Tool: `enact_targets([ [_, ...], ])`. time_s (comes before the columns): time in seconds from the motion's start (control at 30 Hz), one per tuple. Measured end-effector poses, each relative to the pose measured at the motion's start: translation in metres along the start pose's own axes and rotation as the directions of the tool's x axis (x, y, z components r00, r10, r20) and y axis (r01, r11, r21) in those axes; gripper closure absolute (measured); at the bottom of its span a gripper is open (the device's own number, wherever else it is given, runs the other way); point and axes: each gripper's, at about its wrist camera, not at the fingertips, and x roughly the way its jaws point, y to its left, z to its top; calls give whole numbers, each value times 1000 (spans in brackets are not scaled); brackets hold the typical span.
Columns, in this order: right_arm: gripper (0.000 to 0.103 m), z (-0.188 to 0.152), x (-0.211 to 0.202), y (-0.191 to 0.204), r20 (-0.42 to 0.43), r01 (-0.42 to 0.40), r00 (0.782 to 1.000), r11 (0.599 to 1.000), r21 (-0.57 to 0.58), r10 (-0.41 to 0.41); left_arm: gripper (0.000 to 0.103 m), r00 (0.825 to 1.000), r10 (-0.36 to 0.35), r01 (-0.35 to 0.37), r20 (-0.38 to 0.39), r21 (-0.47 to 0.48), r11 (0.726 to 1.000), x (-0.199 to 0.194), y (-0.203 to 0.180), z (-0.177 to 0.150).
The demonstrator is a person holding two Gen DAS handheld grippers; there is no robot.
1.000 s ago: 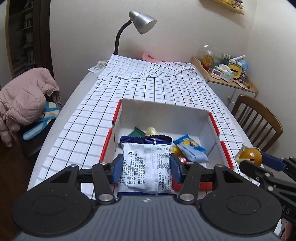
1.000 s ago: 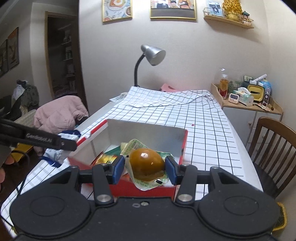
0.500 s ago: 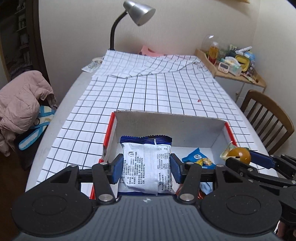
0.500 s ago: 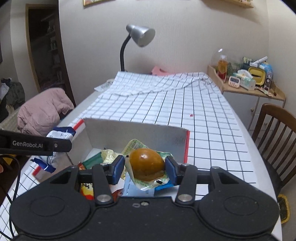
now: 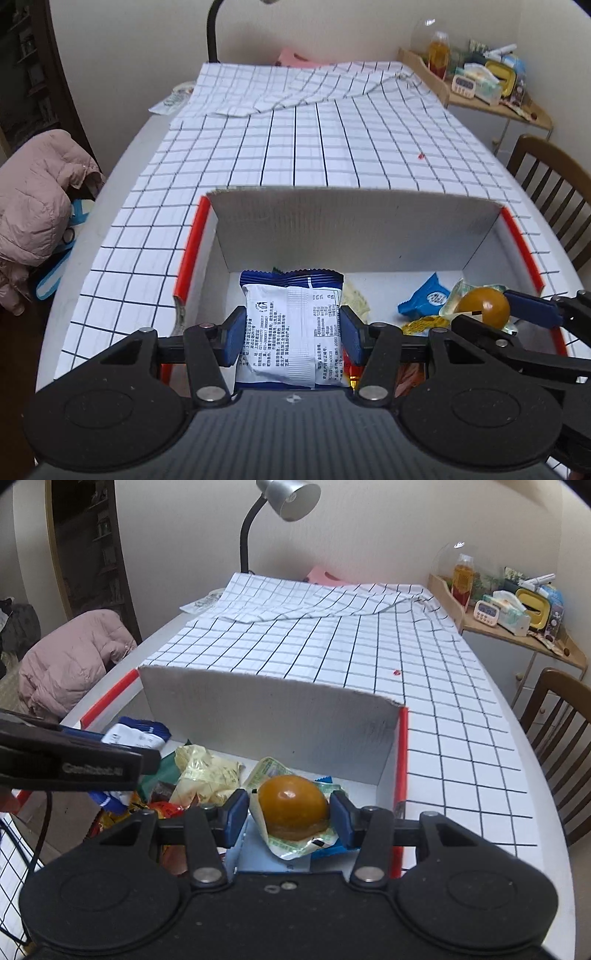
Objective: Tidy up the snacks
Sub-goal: 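Lower white-blue bar and orange candy into the red box, open both tools, then move both tools back to the last two candies on the table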
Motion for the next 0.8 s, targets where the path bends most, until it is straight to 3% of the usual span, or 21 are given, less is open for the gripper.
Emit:
enact_targets([
  [0.33, 53, -2, 7, -1, -14, 7, 1000, 1000, 6, -7, 49, 1000, 1, -1, -27, -10, 1000, 11, 3, 1],
  [0.47, 42, -3, -2, 0, 6, 9, 1000, 1000, 1, -9, 37, 1000, -8, 7, -15, -25, 1000, 5, 4, 1],
  [0.8, 29, -8, -42, 3, 65, 4, 998, 1000, -1, -4, 37, 999, -18, 19, 32, -31, 999, -33, 5, -7],
])
